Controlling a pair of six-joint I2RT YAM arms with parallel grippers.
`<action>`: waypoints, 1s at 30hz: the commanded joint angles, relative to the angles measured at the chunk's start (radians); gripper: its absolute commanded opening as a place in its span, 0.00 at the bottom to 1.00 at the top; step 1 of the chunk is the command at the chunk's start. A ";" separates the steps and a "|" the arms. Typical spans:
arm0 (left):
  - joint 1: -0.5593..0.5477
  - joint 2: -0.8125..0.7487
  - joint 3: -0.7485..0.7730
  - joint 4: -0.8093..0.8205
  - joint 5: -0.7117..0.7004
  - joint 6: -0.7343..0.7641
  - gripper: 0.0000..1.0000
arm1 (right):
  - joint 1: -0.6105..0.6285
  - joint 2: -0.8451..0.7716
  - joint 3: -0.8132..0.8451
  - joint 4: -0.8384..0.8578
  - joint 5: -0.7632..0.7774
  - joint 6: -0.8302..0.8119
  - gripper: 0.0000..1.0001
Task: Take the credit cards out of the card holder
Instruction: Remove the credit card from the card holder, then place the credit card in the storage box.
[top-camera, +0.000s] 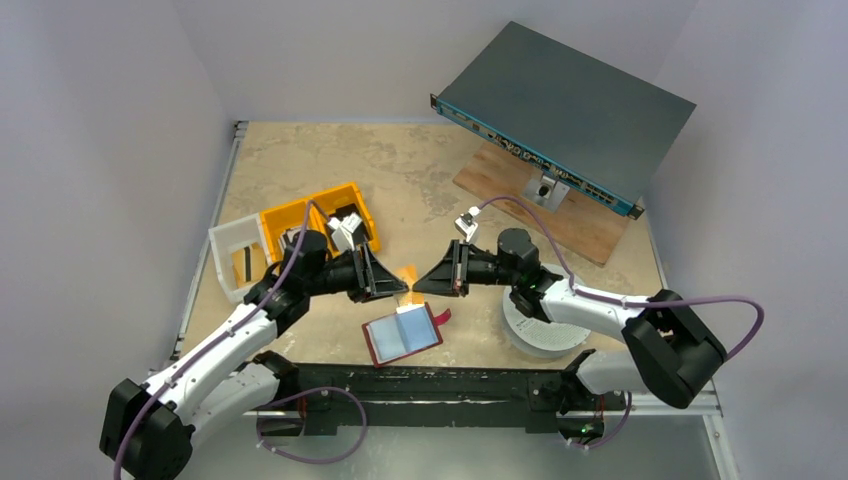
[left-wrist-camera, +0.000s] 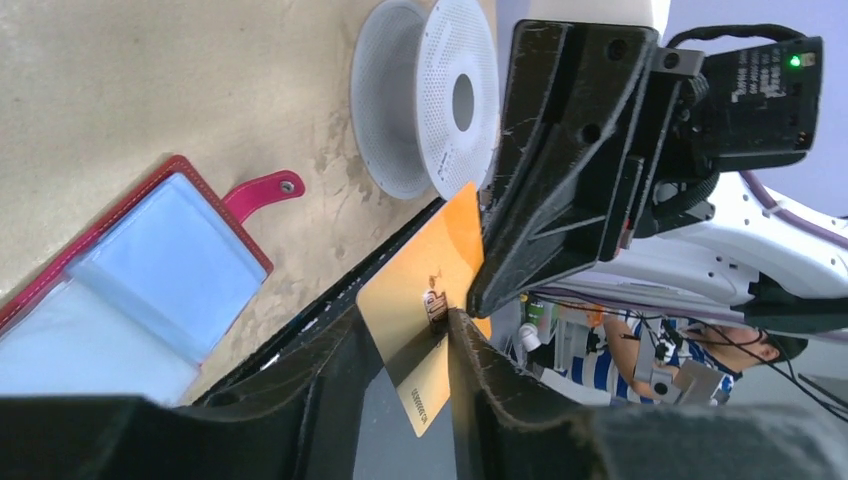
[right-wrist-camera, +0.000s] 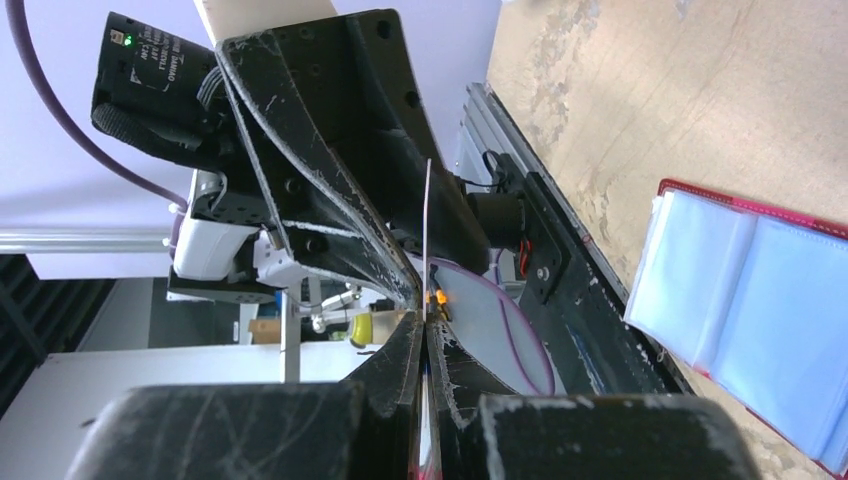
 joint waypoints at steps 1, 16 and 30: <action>0.010 0.009 -0.030 0.166 0.058 -0.063 0.25 | -0.001 -0.030 -0.010 0.059 -0.031 0.017 0.00; 0.011 0.007 0.001 0.065 0.038 -0.021 0.00 | -0.002 -0.097 0.033 -0.238 0.079 -0.157 0.93; 0.014 -0.022 0.290 -0.620 -0.398 0.199 0.00 | -0.001 -0.249 0.184 -0.773 0.374 -0.412 0.99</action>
